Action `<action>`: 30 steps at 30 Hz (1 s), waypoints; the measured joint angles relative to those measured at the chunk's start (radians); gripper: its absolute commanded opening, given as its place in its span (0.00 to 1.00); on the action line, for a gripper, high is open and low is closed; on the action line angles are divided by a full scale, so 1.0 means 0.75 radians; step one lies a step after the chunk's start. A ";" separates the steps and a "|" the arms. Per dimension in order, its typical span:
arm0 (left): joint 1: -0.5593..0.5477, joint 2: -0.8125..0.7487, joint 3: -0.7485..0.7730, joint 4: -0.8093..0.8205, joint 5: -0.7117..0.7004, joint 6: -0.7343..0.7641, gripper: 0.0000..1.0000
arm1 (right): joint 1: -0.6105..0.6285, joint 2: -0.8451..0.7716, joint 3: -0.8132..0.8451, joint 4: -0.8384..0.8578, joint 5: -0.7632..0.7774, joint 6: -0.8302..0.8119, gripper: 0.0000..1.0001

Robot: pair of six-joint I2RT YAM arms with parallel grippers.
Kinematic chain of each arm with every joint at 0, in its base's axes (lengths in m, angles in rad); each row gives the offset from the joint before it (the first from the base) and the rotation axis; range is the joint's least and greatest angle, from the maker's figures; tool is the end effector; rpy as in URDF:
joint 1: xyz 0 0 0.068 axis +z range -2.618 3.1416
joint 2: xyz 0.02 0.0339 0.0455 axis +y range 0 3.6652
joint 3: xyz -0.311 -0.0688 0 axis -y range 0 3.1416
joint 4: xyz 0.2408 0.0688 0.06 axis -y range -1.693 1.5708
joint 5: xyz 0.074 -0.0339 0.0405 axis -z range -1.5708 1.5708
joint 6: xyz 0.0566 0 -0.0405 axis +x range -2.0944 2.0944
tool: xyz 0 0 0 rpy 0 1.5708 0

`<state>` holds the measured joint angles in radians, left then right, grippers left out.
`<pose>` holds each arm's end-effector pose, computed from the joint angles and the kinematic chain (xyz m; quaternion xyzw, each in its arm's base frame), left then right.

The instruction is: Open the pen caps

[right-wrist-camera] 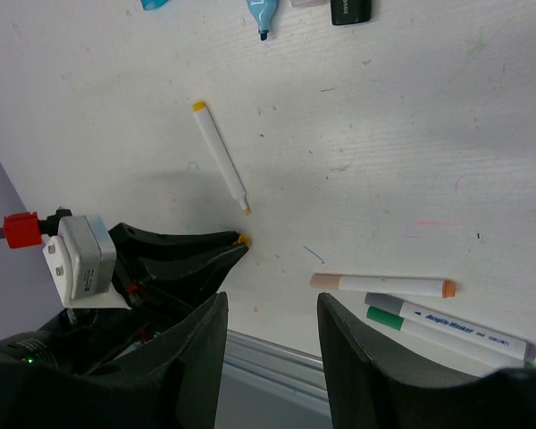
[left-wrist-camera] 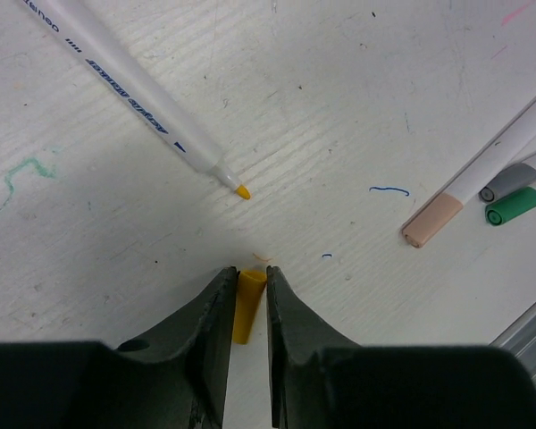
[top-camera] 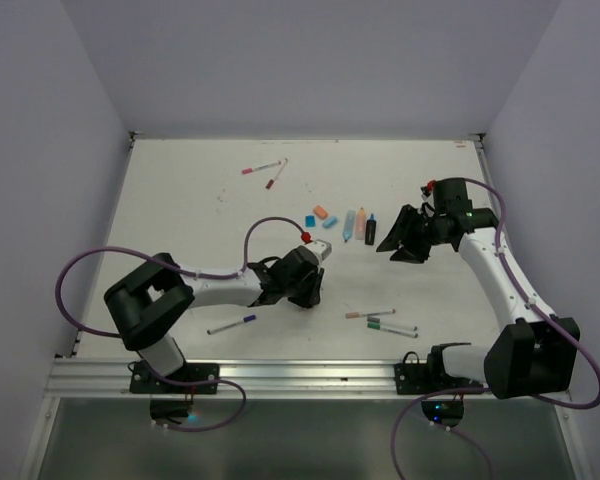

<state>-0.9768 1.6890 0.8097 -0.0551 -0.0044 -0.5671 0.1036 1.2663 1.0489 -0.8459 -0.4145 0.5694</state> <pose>0.1872 -0.2767 0.1701 0.1925 0.9301 -0.2167 0.2256 0.2324 0.0471 0.3069 0.1684 0.9336 0.2691 0.1661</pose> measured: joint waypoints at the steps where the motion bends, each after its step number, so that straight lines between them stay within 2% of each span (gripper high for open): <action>1: 0.001 0.001 -0.007 0.016 0.002 -0.004 0.23 | 0.000 0.000 0.000 0.000 0.000 -0.003 0.49; 2: 0.001 0.002 -0.012 0.030 0.007 -0.013 0.17 | -0.001 0.000 0.000 0.000 0.000 -0.004 0.49; 4: 0.002 0.008 -0.016 0.052 0.014 -0.024 0.15 | -0.001 0.000 0.000 0.000 0.000 -0.007 0.49; 5: 0.003 0.008 -0.018 0.056 0.015 -0.028 0.07 | 0.000 0.001 0.000 0.000 0.000 -0.008 0.49; 8: 0.009 0.011 -0.016 0.058 0.020 -0.034 0.00 | -0.001 0.001 0.000 0.000 0.000 -0.009 0.49; 13: 0.061 0.035 0.015 0.029 0.089 -0.033 0.00 | -0.001 0.001 0.000 0.000 -0.001 -0.013 0.49; 23: 0.286 0.173 0.165 -0.136 0.514 -0.056 0.00 | -0.001 0.001 0.000 -0.001 -0.001 -0.012 0.49; 30: 0.495 0.215 0.241 -0.156 0.488 -0.015 0.00 | -0.002 0.001 0.000 -0.001 0.000 -0.013 0.49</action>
<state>-0.6052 1.8503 0.9901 -0.1722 0.3618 -0.5785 0.1020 1.2671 1.0489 -0.8463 -0.4145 0.5598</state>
